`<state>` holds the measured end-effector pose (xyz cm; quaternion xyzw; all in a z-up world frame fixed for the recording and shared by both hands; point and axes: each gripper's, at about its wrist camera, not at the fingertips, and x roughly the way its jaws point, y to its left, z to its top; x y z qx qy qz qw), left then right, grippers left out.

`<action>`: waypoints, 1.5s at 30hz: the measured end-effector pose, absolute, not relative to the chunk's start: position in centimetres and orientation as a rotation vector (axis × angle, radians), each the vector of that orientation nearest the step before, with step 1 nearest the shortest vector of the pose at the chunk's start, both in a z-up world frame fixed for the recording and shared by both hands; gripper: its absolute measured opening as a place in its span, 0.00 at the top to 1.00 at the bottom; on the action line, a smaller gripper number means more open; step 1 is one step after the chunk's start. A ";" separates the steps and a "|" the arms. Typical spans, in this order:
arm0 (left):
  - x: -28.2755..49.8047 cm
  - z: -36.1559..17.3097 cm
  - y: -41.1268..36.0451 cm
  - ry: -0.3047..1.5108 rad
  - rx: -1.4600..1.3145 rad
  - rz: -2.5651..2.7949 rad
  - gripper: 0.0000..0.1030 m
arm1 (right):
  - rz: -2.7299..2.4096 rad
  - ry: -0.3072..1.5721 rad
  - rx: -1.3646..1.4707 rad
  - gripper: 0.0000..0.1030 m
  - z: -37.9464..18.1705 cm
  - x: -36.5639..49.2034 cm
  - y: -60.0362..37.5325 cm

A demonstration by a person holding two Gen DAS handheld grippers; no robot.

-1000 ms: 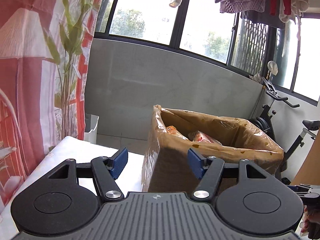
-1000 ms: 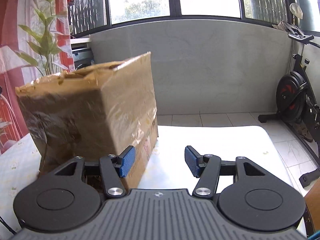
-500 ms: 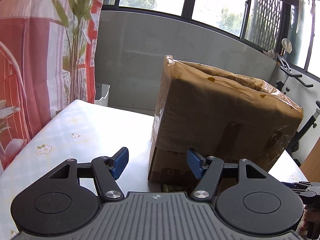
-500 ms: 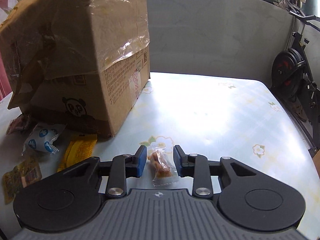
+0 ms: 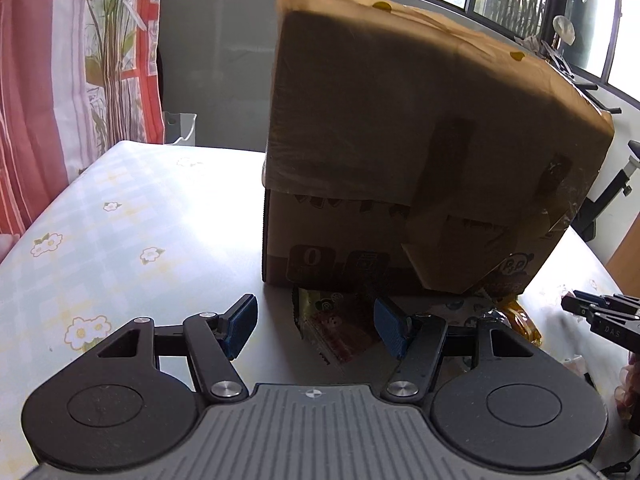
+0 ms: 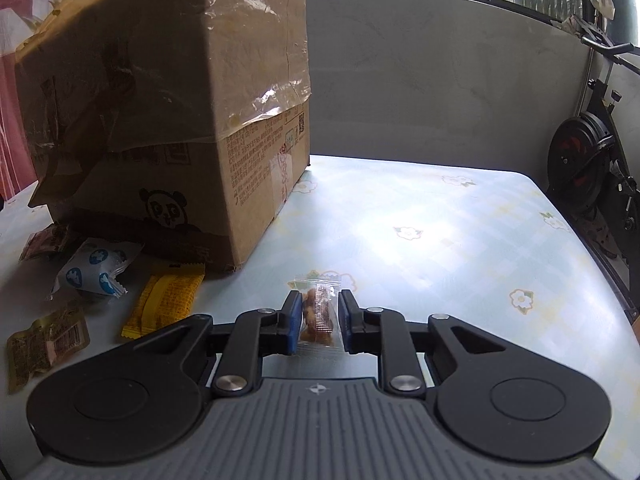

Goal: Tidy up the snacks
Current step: 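Grasp the small clear snack packet with the right tool, then grasp the brown-red meat packet with the left tool while the right tool holds its packet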

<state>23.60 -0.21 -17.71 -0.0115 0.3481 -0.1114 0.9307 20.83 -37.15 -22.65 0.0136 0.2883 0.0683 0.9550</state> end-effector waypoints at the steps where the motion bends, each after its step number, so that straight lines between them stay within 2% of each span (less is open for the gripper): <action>1: 23.8 -17.9 -0.5 0.719 -0.011 -0.240 0.35 | 0.140 0.572 0.030 0.79 -22.5 20.6 -37.2; 15: 26.6 -20.8 -4.5 0.763 0.190 -0.352 0.35 | 0.162 0.561 0.073 0.79 -22.3 20.2 -38.2; 26: 24.2 -21.9 -4.4 0.839 0.166 -0.408 0.37 | 0.164 0.566 0.068 0.79 -22.3 20.4 -38.1; 35: 25.2 -22.4 -5.0 0.840 0.166 -0.391 0.38 | 0.163 0.571 0.068 0.79 -22.3 20.5 -38.0; 36: 25.3 -22.4 -5.1 0.833 0.178 -0.378 0.41 | 0.163 0.572 0.068 0.79 -22.3 20.5 -38.0; 38: 25.3 -22.5 -5.3 0.819 0.187 -0.360 0.56 | 0.162 0.576 0.068 0.79 -22.4 20.6 -38.0; 40: 25.4 -22.4 -5.4 0.826 0.171 -0.349 0.60 | 0.162 0.578 0.069 0.79 -22.4 20.7 -38.0; 45: 24.4 -22.2 -5.0 0.826 0.151 -0.340 0.61 | 0.161 0.577 0.067 0.79 -22.4 20.7 -38.0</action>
